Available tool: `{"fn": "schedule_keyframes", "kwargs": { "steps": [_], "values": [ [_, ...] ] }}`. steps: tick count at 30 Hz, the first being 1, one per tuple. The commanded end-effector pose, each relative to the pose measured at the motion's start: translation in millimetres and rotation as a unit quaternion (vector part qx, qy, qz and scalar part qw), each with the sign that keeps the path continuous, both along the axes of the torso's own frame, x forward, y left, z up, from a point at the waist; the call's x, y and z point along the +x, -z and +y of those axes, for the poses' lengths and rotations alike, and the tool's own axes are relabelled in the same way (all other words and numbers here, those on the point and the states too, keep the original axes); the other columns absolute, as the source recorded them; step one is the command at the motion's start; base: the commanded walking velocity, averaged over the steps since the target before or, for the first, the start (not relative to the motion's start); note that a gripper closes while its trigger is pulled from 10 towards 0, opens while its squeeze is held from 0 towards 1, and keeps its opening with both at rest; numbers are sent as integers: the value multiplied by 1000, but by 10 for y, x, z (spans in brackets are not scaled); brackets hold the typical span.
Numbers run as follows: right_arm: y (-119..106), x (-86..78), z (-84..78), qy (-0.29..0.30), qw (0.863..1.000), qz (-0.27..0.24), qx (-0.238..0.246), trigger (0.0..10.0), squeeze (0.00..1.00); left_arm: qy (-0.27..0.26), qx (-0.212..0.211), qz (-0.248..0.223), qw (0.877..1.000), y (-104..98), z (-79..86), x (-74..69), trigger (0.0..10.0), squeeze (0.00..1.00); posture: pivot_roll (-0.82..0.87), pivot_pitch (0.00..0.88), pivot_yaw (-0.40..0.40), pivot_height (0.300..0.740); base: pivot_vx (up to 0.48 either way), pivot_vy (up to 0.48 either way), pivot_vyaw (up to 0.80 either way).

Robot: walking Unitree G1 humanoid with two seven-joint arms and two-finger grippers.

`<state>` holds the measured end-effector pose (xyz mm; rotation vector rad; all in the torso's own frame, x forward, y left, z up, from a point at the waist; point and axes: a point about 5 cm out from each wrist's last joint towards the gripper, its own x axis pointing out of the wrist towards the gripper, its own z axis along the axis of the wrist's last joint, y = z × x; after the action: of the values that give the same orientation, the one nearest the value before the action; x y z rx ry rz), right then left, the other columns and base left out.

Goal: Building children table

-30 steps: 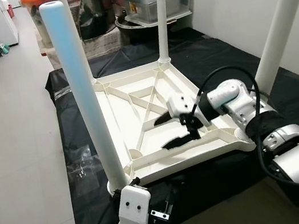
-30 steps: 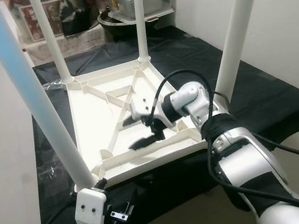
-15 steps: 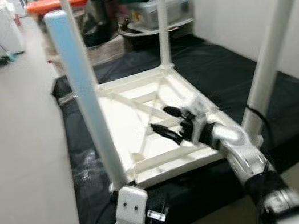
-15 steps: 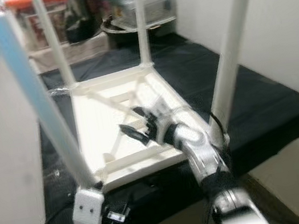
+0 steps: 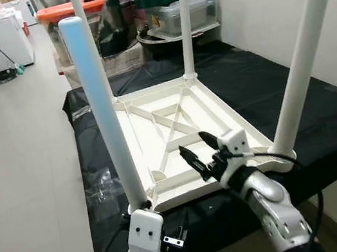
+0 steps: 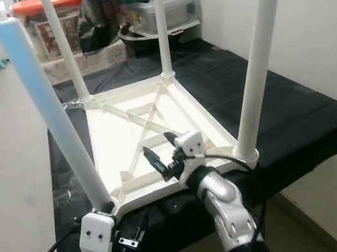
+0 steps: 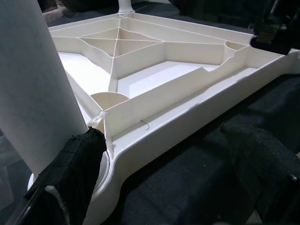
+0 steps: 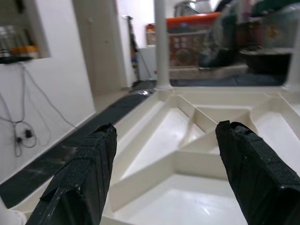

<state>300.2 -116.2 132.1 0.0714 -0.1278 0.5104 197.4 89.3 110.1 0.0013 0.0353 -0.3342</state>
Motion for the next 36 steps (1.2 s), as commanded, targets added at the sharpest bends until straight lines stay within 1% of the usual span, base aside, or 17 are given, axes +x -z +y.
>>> {"fn": "schedule_keyframes", "kwargs": {
  "steps": [1, 2, 4, 5, 6, 8, 10, 14, 17, 20, 22, 26, 31, 36],
  "values": [
    [47, -35, 32, 6, 1000, 17, -5, 10000, 0, -3, 7, 5, 1000, 36, 30, 1, 10000, 0, -82, 5, 4, 740, -349, 0, 0],
    [47, -35, 32, 6, 1000, 17, -5, 10000, 0, -3, 7, 5, 1000, 36, 30, 1, 10000, 0, -82, 5, 4, 740, -349, 0, 0],
    [142, -161, 65, 26, 999, 42, -9, 10000, 0, -1, 10, 7, 1000, 45, 36, 12, 10000, 0, -81, 4, 8, 740, 0, 0, 0],
    [142, -161, 65, 26, 999, 42, -9, 10000, 0, -1, 10, 7, 1000, 45, 36, 12, 10000, 0, -81, 4, 8, 740, 0, 0, 0],
    [166, -205, 73, 33, 998, 48, -10, 10000, 0, 0, 10, 7, 1000, 47, 36, 15, 10000, 0, -81, 4, 8, 740, 0, 0, 0],
    [166, -205, 73, 33, 998, 48, -10, 10000, 0, 0, 10, 7, 1000, 47, 36, 15, 10000, 0, -81, 4, 8, 740, 0, 0, 0],
    [191, -250, 70, 39, 997, 60, -4, 10000, 0, -1, 12, 9, 1000, 57, 41, 18, 10000, 0, -82, 6, 8, 740, 0, 0, 0],
    [194, -257, 60, 44, 997, 64, -2, 10000, 0, -1, 12, 10, 1000, 59, 41, 21, 10000, 0, -82, 6, 8, 740, 0, 0, 0],
    [214, -263, 77, 42, 997, 67, -19, 10000, 0, -2, 12, 9, 1000, 56, 40, 28, 10000, 0, -82, 6, 6, 740, 0, 0, 0],
    [215, -280, 100, 35, 997, 72, -17, 10000, 0, -4, 12, 8, 1000, 54, 43, 29, 10000, 0, -82, 6, 6, 740, 0, 0, 0],
    [201, -287, 105, 33, 996, 77, -7, 10000, 0, -7, 14, 5, 1000, 47, 45, 33, 10000, 0, -81, 6, 5, 740, 0, 0, 0],
    [221, -289, 87, 47, 995, 92, -13, 10000, 0, -10, 23, 2, 1000, 43, 53, 36, 10000, 0, -81, 6, 5, 740, 0, 0, 0],
    [223, -290, 87, 48, 994, 95, -13, 10000, 0, -11, 28, 0, 1000, 45, 55, 38, 10000, 0, -81, 6, 5, 740, 0, 0, 0],
    [229, -284, 102, 43, 994, 99, -15, 10000, 0, -13, 31, 2, 999, 59, 55, 41, 10000, 0, -82, 5, 7, 740, 0, -453, 0]
  ]
}}
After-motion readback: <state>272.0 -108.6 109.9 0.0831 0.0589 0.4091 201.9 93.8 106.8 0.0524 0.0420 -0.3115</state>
